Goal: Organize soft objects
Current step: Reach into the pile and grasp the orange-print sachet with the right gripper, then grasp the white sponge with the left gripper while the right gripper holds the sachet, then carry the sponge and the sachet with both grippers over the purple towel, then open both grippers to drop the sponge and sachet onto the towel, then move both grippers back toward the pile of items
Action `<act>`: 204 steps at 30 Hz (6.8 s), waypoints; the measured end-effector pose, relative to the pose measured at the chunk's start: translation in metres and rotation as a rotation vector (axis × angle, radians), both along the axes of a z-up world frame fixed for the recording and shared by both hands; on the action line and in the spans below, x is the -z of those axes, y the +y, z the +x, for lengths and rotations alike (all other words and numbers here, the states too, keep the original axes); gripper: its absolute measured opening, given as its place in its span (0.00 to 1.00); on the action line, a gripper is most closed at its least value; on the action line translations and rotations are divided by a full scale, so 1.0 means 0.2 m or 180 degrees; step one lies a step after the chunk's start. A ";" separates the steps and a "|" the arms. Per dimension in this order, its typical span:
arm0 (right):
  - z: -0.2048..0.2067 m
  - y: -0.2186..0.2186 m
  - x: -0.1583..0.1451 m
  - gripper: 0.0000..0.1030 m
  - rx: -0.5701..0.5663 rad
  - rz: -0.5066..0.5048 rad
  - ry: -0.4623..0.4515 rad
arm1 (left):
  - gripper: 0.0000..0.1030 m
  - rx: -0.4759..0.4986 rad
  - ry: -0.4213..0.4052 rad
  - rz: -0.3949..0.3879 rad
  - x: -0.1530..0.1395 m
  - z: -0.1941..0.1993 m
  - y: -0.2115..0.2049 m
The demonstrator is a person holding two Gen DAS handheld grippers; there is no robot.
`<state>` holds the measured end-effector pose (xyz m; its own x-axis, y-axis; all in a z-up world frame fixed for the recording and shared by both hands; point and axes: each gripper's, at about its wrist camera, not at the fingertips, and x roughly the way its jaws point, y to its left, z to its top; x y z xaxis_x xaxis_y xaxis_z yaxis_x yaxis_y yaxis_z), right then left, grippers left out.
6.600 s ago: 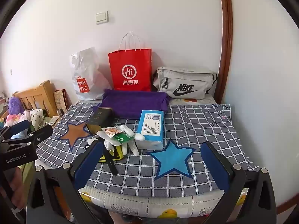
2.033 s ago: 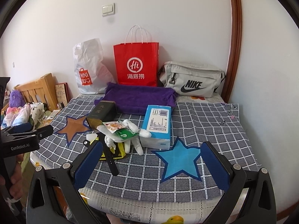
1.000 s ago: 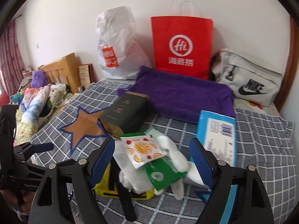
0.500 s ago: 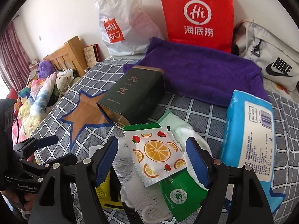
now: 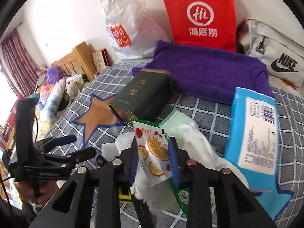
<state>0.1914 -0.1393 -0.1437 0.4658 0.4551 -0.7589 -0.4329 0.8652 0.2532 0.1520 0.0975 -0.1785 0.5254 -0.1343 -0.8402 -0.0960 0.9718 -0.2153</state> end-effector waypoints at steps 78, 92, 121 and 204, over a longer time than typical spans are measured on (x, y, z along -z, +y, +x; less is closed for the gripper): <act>-0.38 -0.60 0.07 0.04 0.0893 -0.0191 -0.0094 | 0.30 0.0063 -0.0420 -0.0379 -0.23 -0.08 0.03; -0.32 -0.60 -0.14 0.04 0.0889 -0.0112 -0.0286 | 0.30 -0.0019 -0.0541 -0.0307 -0.39 -0.09 0.05; 0.41 -0.51 -0.35 0.04 0.0815 -0.0099 -0.0498 | 0.31 -0.0013 -0.0430 -0.0040 -0.52 0.54 -0.08; 0.96 -0.52 -0.09 0.60 0.0845 -0.0270 -0.0021 | 0.56 -0.0052 -0.0347 0.0175 -0.41 1.14 -0.12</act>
<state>0.3841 -0.2423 -0.1256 0.5652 0.2516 -0.7856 -0.1896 0.9665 0.1730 0.3791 0.0732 -0.0970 0.6158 -0.0803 -0.7838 -0.0907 0.9810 -0.1718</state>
